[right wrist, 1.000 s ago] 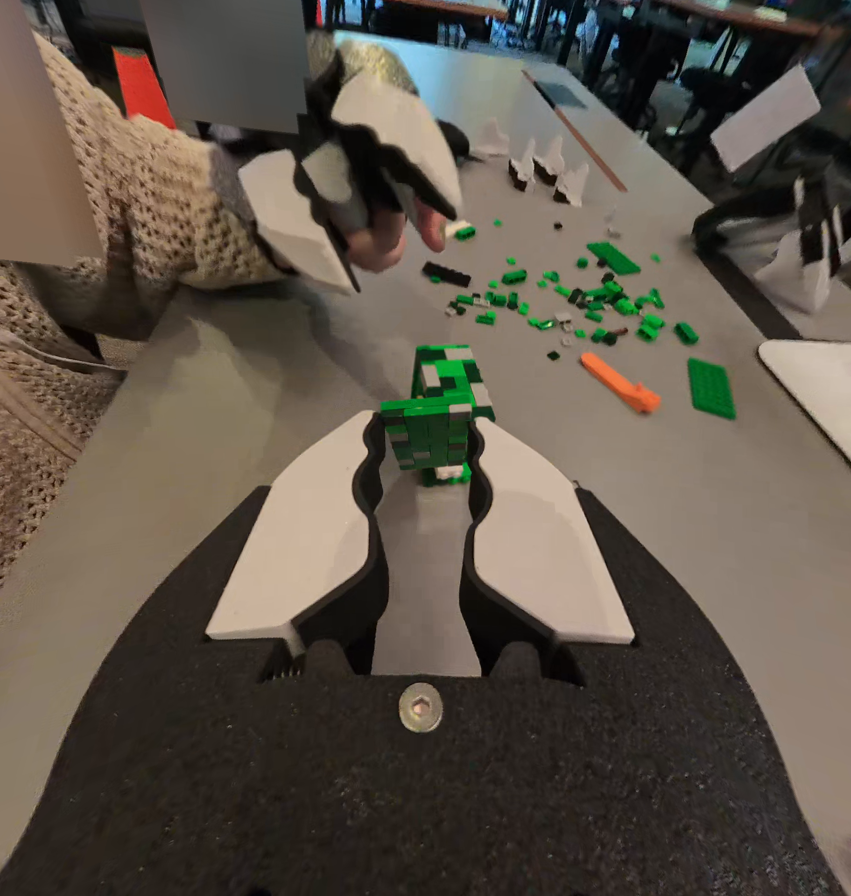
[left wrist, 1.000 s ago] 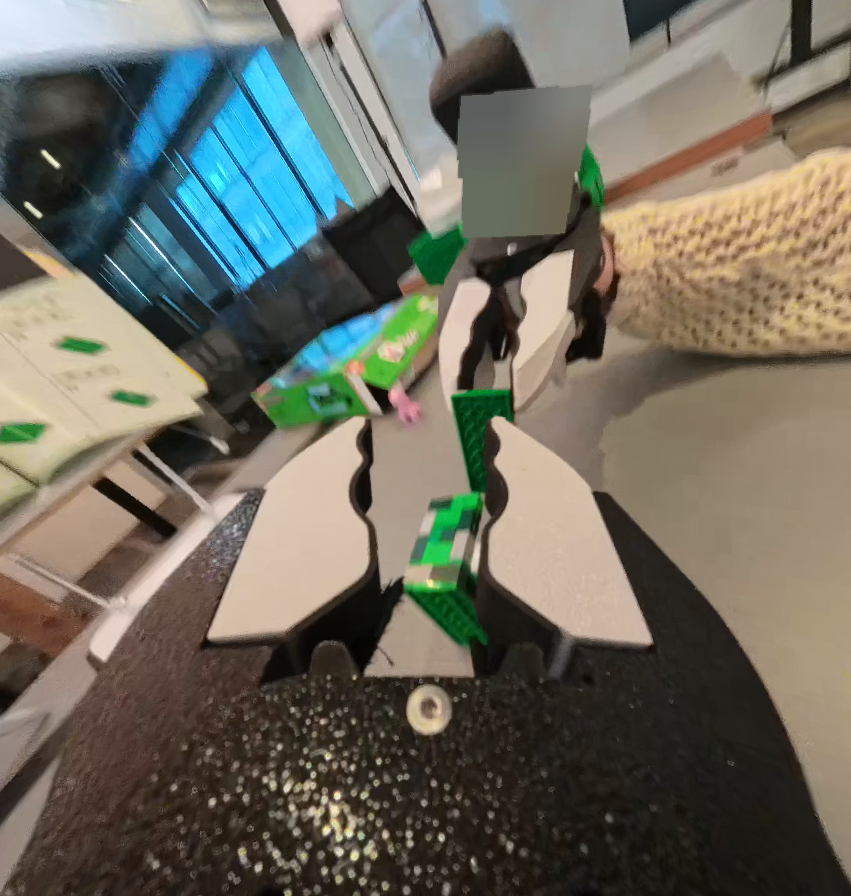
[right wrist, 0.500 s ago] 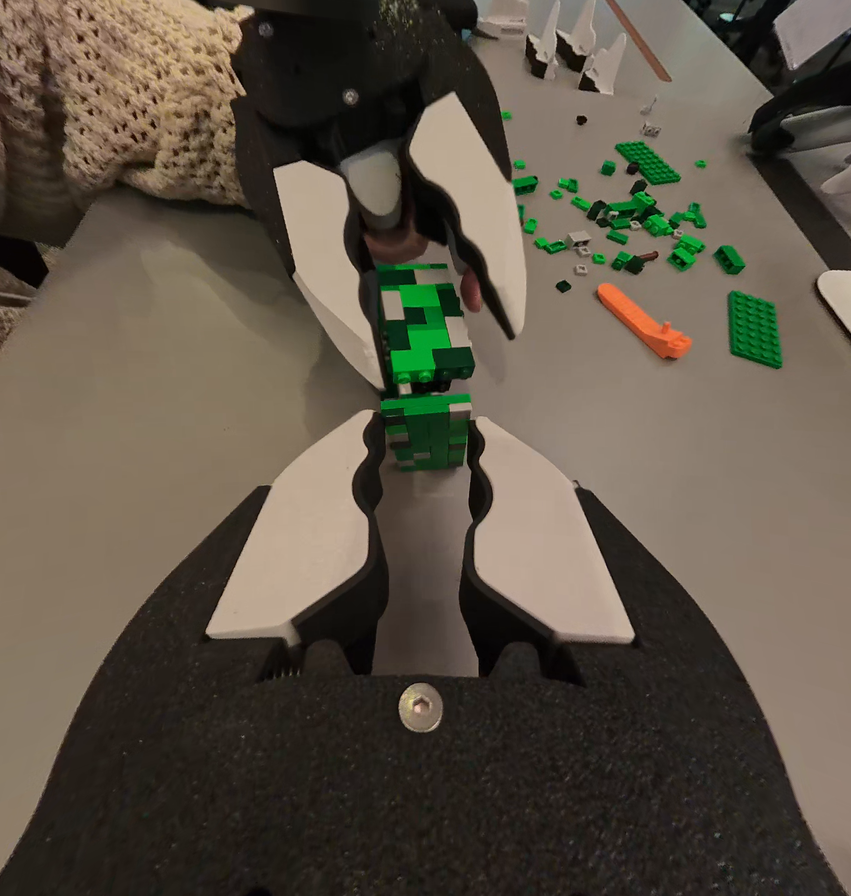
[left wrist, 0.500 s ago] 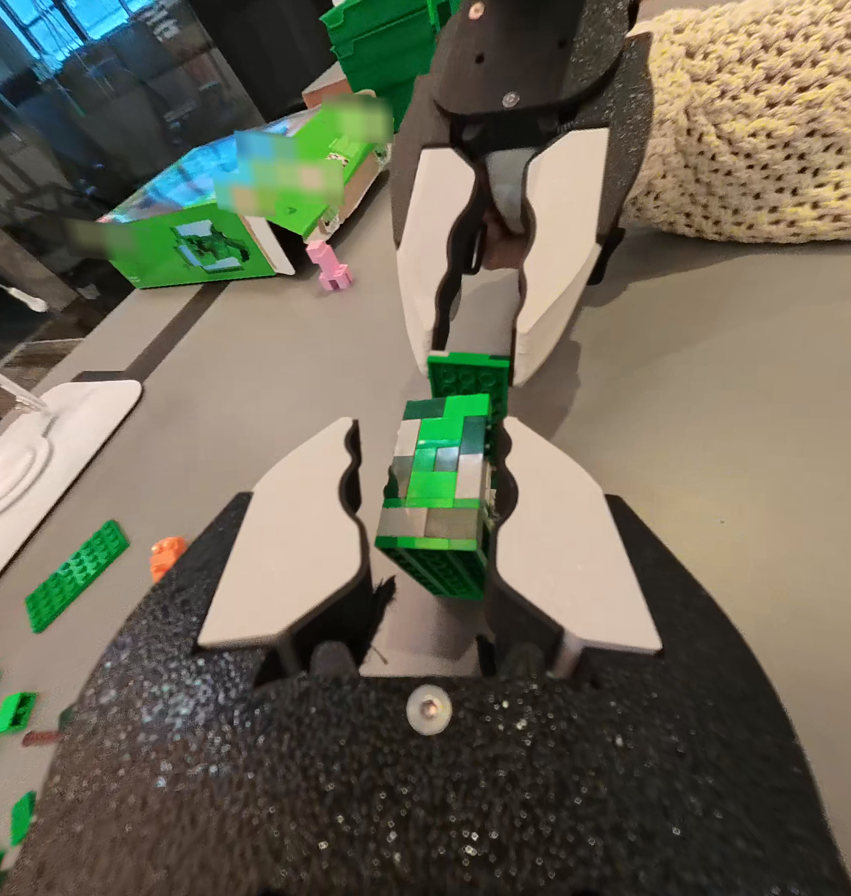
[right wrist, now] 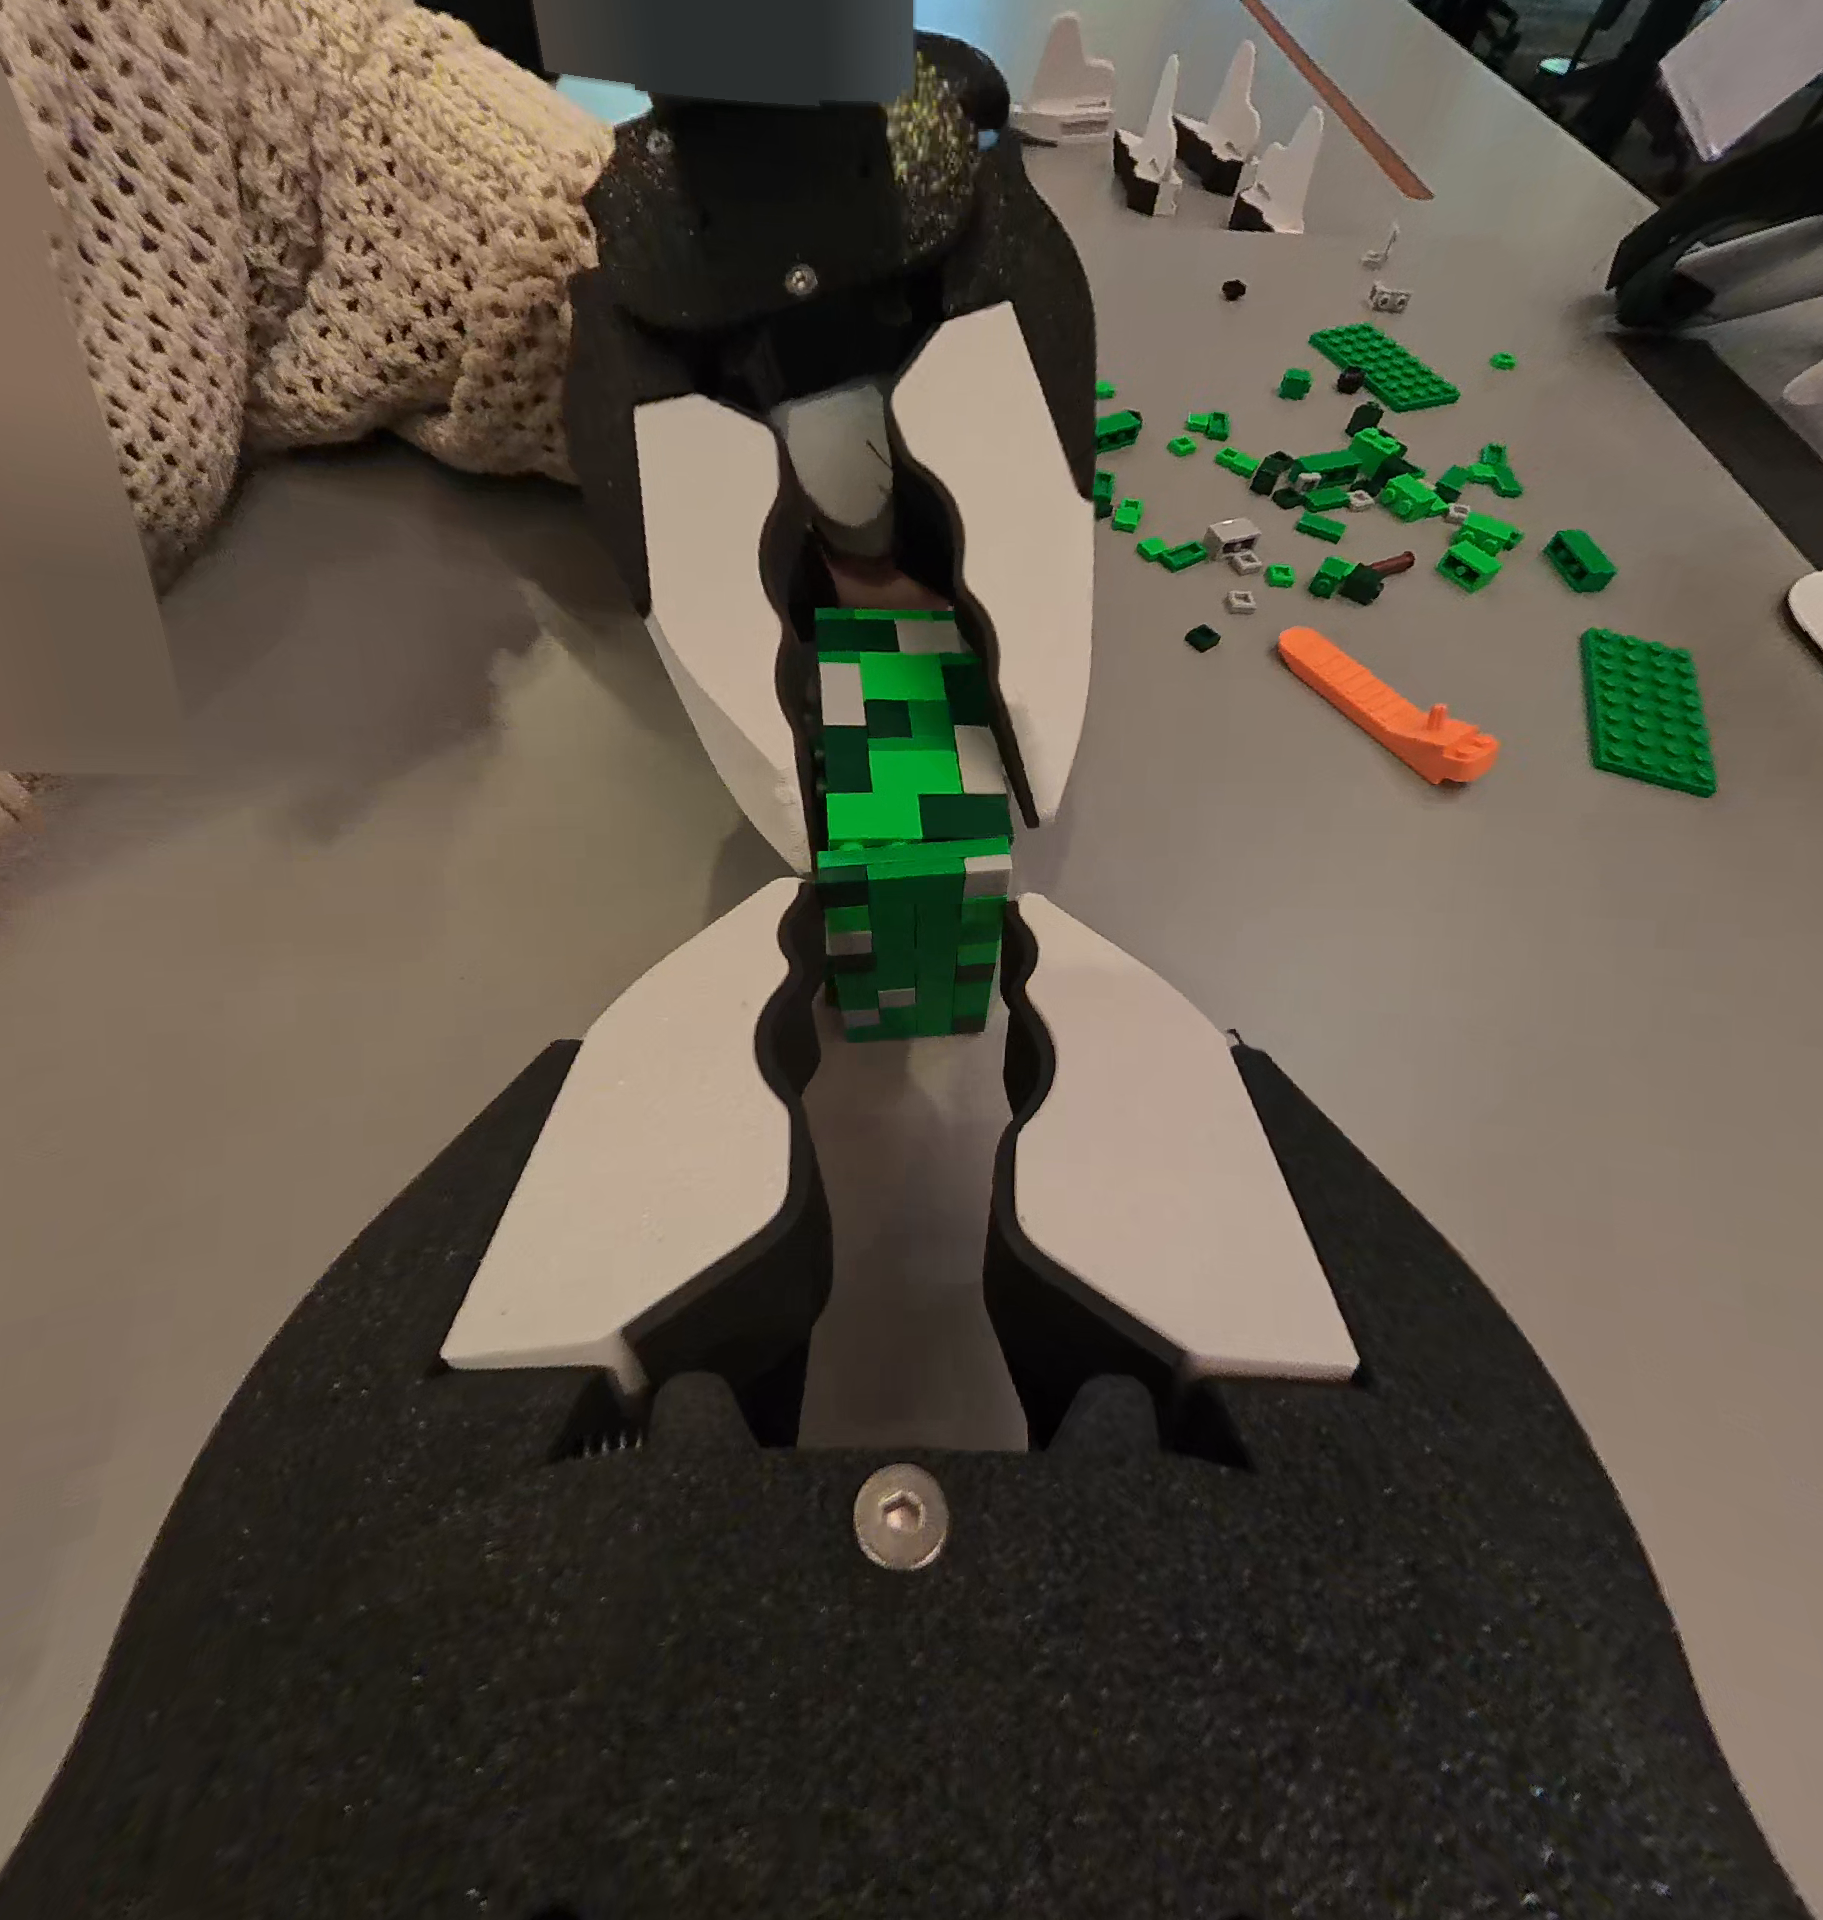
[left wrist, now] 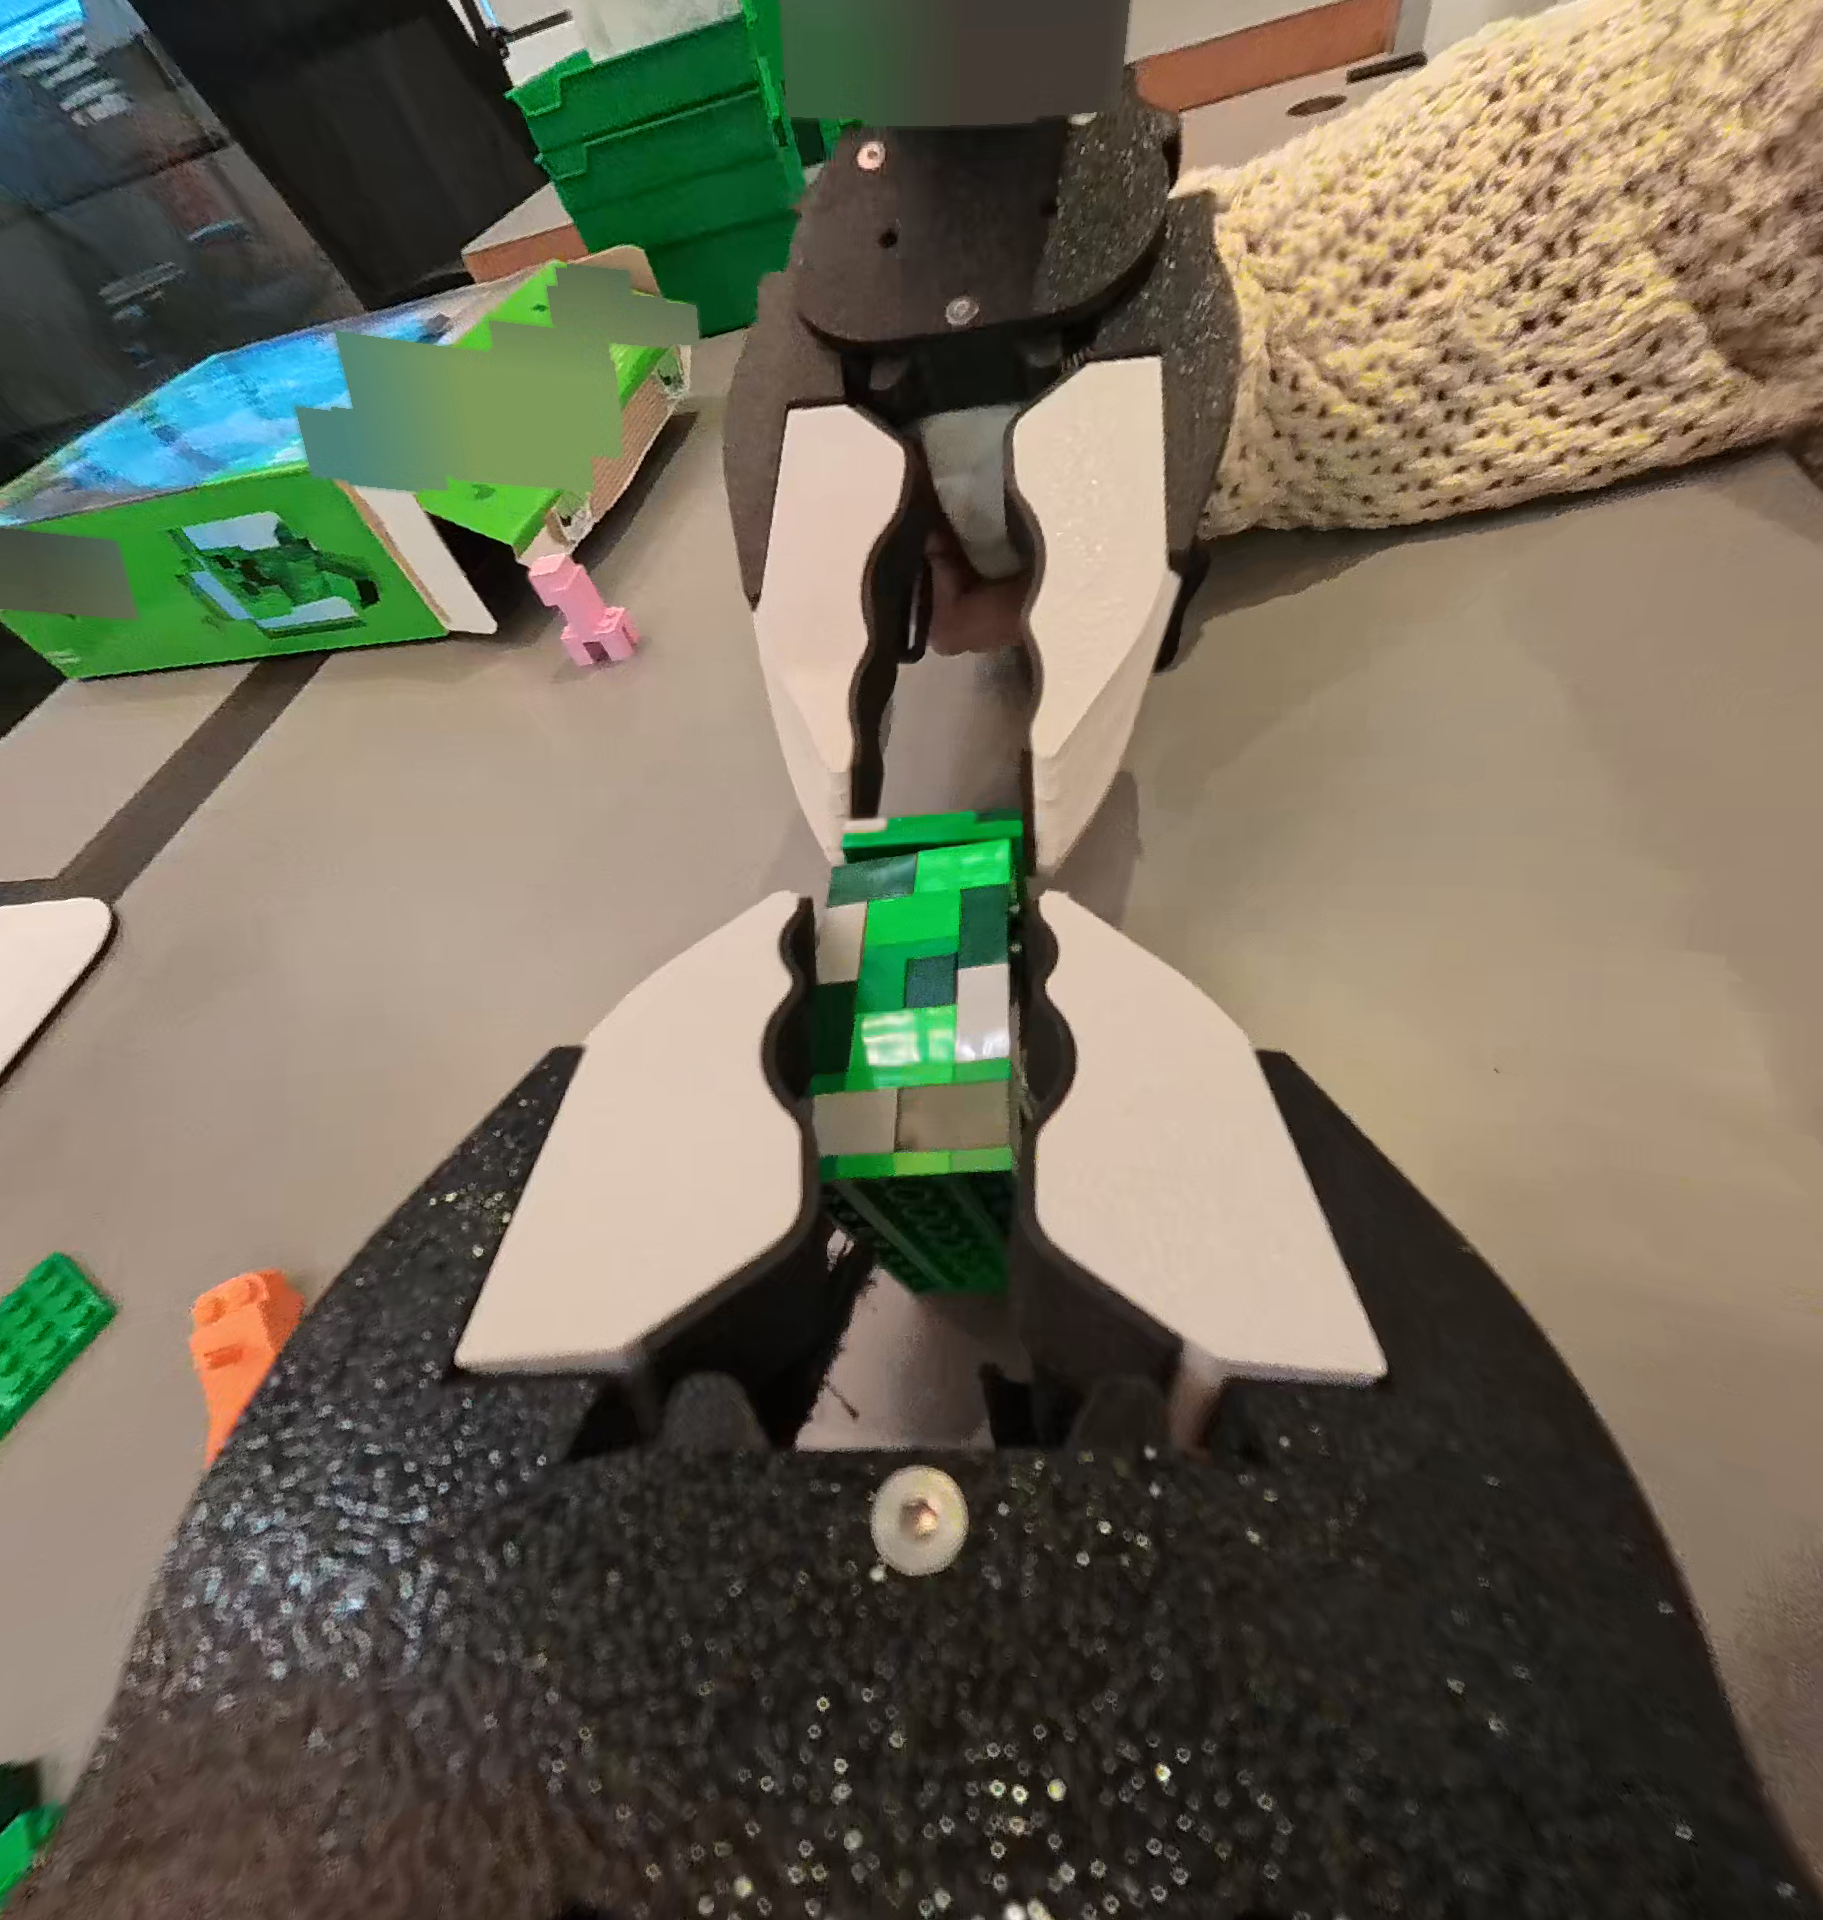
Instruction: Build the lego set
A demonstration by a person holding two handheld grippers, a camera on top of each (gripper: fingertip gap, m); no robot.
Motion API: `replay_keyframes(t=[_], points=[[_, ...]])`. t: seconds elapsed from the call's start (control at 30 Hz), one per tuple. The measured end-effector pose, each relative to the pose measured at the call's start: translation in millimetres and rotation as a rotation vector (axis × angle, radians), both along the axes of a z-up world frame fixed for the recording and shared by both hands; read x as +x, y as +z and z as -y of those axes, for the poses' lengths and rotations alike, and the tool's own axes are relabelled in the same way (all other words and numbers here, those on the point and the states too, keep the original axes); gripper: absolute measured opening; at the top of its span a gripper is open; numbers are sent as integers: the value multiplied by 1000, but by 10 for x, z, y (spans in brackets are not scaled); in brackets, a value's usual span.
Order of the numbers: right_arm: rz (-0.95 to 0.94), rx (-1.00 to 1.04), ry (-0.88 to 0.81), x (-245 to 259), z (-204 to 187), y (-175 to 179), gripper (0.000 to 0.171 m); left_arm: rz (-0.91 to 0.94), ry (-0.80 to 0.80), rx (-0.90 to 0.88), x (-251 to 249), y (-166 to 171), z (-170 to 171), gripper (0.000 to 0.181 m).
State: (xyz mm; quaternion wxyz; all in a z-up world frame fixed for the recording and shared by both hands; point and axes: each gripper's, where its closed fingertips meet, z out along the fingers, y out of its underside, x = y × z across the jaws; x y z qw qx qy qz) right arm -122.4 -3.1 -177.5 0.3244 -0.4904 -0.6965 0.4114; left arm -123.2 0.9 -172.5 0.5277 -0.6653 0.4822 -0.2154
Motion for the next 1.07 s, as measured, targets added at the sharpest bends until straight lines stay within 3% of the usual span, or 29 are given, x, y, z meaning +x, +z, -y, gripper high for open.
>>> replay_keyframes(t=[0.6,0.73,1.07], points=[[-62,89,-21,-1,9,-63,33,40,-32,16,30,-7,18,38],[-38,140,0,-4,52,-121,43,27,-29,40,36,-12,25,38],[-137,-39,5,48,-12,89,39,32,-31,29,37,-15,15,38]])
